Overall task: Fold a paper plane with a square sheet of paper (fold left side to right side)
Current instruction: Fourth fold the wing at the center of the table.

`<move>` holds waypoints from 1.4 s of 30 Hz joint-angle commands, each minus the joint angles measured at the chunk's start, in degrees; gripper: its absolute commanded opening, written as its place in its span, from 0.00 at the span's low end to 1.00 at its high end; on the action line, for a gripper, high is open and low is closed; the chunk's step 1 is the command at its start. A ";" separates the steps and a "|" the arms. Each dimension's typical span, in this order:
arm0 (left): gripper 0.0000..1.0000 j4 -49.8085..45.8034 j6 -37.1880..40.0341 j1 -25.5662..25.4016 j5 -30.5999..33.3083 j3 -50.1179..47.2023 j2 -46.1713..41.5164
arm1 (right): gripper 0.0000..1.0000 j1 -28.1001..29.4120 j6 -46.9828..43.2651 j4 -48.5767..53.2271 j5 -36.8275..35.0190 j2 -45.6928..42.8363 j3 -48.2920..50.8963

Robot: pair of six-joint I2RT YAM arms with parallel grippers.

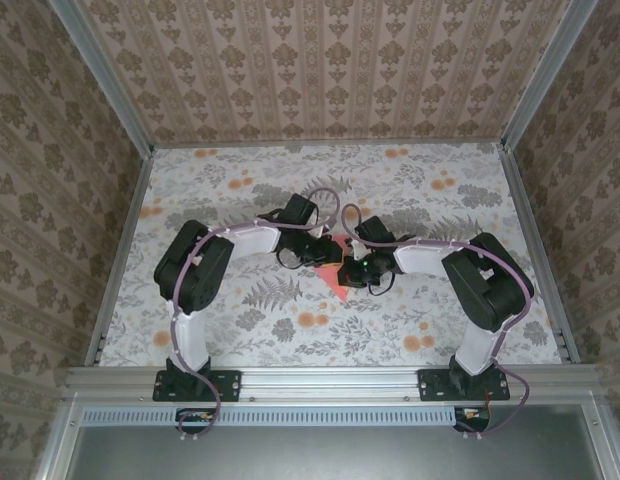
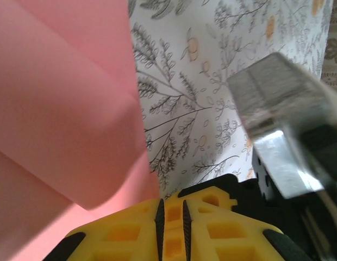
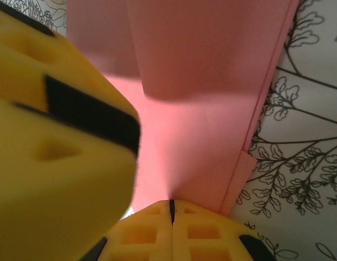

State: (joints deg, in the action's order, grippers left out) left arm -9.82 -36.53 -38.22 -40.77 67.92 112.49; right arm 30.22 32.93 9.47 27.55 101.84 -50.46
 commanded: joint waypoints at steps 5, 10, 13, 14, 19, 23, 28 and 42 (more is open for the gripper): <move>0.18 0.20 -2.09 -0.32 -2.02 -1.37 1.37 | 0.00 0.76 -1.20 10.87 -4.35 4.00 1.55; 0.18 1.00 -2.75 -0.70 -2.37 -3.09 1.85 | 0.00 0.72 -1.28 10.96 -4.25 4.40 1.33; 0.18 1.64 -3.04 -0.78 -2.67 -3.11 2.75 | 0.00 0.74 -1.29 10.92 -4.26 4.59 1.25; 0.18 1.65 -3.10 -0.73 -2.71 -2.90 3.07 | 0.00 0.72 -1.29 11.03 -4.25 4.66 1.17; 0.18 0.14 -2.08 -0.78 -1.58 -1.51 4.62 | 0.00 0.72 -1.81 11.95 -4.79 4.66 0.97; 0.17 -2.76 -0.70 -0.71 1.12 -0.89 5.13 | 0.00 0.72 -1.88 12.29 -5.05 4.57 0.97; 0.17 -4.50 0.49 0.04 3.56 0.07 6.24 | 0.00 0.72 -2.33 13.00 -5.65 4.30 1.06; 0.17 -6.55 4.01 5.23 5.79 8.60 10.17 | 0.00 0.81 -2.23 12.87 -5.57 3.59 1.78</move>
State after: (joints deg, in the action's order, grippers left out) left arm -16.36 -35.31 -35.40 -41.34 74.39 119.83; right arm 30.26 31.62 11.75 27.42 102.50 -51.83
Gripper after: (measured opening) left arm 0.166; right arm 0.046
